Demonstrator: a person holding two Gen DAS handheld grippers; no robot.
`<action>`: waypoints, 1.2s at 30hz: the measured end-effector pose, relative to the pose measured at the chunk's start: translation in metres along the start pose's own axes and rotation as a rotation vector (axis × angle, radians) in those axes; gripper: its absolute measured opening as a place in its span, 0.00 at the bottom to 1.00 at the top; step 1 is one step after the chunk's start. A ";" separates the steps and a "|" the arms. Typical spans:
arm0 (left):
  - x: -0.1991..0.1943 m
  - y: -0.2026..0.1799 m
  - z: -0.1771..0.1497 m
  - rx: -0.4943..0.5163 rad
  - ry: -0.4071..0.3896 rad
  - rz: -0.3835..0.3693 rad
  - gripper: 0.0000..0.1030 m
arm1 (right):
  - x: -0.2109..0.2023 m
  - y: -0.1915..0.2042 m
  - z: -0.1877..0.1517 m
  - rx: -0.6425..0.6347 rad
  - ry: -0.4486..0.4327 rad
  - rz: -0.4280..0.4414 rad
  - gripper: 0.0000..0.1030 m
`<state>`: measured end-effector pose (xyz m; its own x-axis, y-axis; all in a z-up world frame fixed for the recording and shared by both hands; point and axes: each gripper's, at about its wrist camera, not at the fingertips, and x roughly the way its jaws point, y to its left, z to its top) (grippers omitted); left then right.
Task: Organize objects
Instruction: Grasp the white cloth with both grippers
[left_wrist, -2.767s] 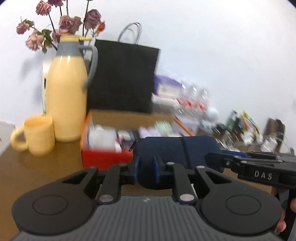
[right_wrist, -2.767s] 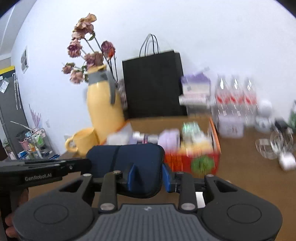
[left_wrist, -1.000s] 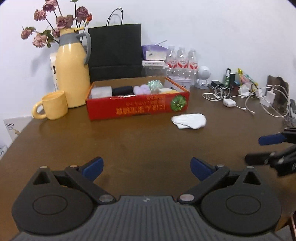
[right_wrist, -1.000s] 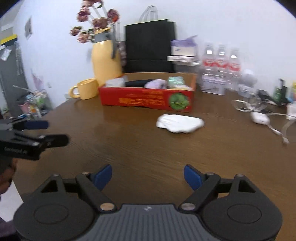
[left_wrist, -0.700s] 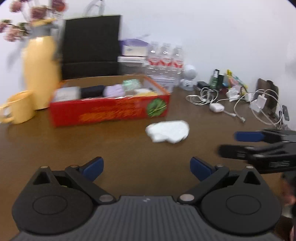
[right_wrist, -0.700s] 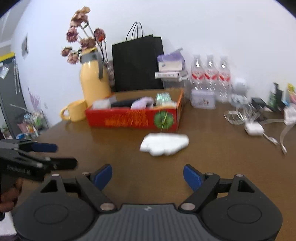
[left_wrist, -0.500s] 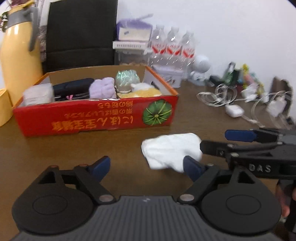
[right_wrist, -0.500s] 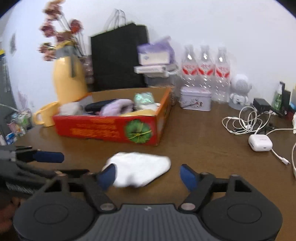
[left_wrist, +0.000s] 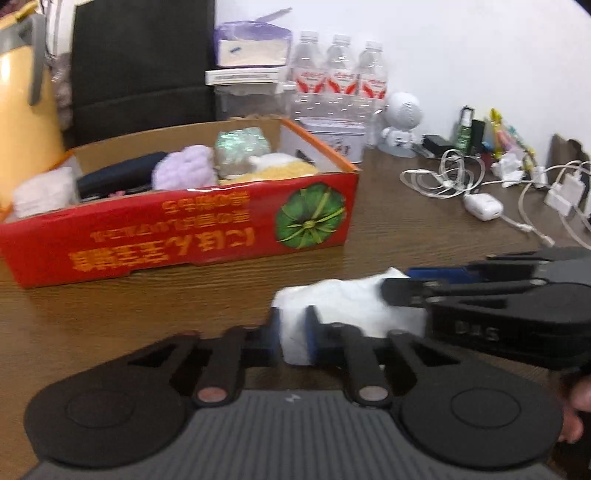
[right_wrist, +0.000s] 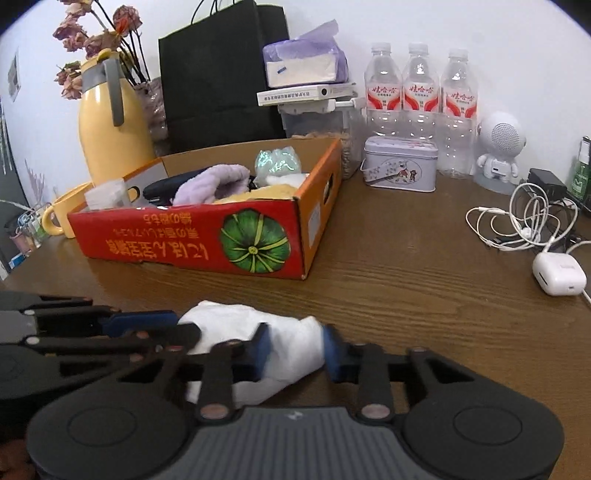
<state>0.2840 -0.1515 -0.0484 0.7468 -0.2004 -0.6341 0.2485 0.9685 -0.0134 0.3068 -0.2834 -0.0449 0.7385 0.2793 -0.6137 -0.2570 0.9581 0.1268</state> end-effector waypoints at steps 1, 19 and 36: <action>-0.005 0.000 -0.001 0.007 0.012 0.008 0.02 | -0.005 0.002 -0.003 0.001 -0.006 0.002 0.19; -0.175 0.037 -0.057 -0.049 -0.107 -0.113 0.01 | -0.146 0.109 -0.073 0.025 -0.144 0.081 0.04; -0.158 0.066 -0.112 -0.100 0.085 -0.075 0.46 | -0.110 0.132 -0.098 -0.003 0.061 0.071 0.35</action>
<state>0.1132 -0.0393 -0.0351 0.6721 -0.2638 -0.6919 0.2363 0.9619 -0.1373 0.1305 -0.1938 -0.0374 0.6791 0.3422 -0.6494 -0.3097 0.9357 0.1691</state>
